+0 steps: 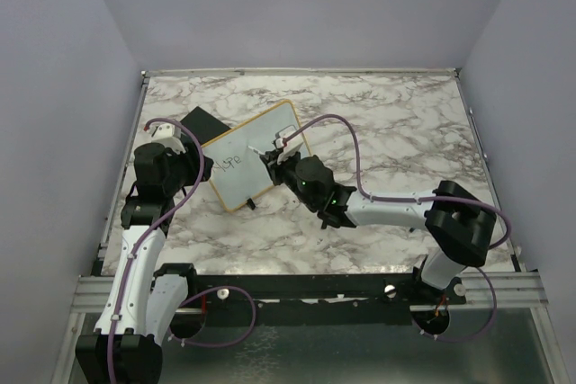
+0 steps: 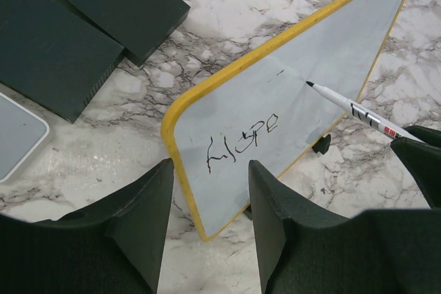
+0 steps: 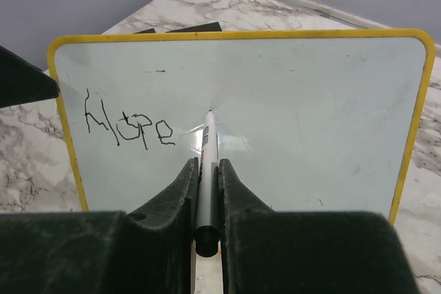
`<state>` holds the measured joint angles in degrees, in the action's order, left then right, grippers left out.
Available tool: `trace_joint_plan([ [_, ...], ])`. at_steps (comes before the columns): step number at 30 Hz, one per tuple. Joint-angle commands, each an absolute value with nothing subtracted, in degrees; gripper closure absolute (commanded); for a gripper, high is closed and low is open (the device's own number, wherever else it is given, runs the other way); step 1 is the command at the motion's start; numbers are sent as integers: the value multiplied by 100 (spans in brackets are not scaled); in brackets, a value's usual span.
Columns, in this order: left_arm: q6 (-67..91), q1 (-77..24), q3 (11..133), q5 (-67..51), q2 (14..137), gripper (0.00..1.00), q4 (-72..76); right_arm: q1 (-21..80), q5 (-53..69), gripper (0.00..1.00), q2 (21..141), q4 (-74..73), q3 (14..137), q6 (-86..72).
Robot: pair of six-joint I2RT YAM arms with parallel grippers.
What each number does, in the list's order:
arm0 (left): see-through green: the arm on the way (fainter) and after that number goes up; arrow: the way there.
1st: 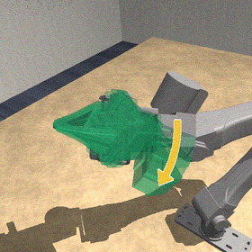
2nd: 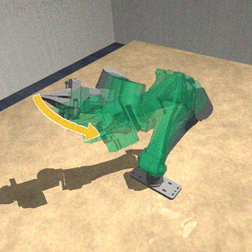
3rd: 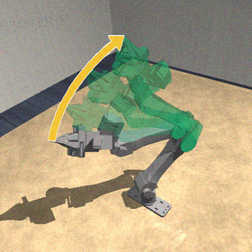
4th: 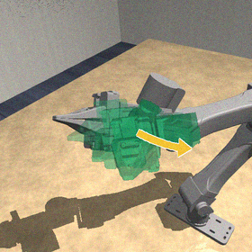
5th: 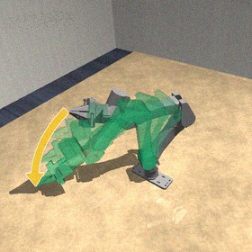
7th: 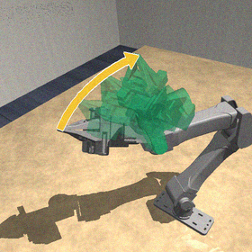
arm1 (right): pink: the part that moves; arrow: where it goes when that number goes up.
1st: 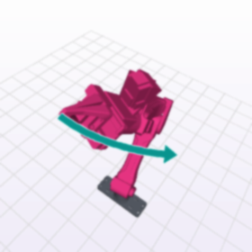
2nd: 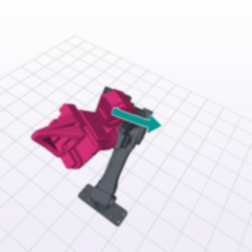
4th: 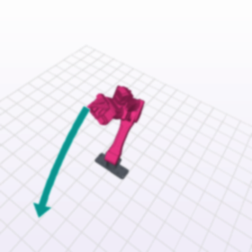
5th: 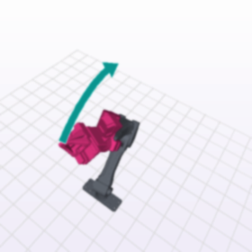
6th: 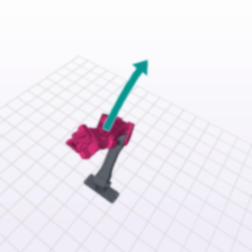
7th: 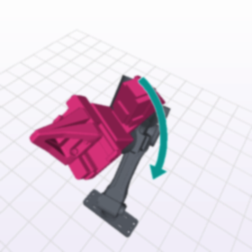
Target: Write a sentence on the whiteboard
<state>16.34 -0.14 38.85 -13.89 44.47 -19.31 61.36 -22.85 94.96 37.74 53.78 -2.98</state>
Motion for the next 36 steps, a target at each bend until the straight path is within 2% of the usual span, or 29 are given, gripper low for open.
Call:
trace_joint_plan([
  [1,1652,-53,3832,-1441,4421,51,-1809,6083,-2389,100,9662,3753,5580,-339],
  [36,1648,-53,3836,-1446,4403,51,-1808,6085,-2090,100,9733,3687,5522,-378],
])
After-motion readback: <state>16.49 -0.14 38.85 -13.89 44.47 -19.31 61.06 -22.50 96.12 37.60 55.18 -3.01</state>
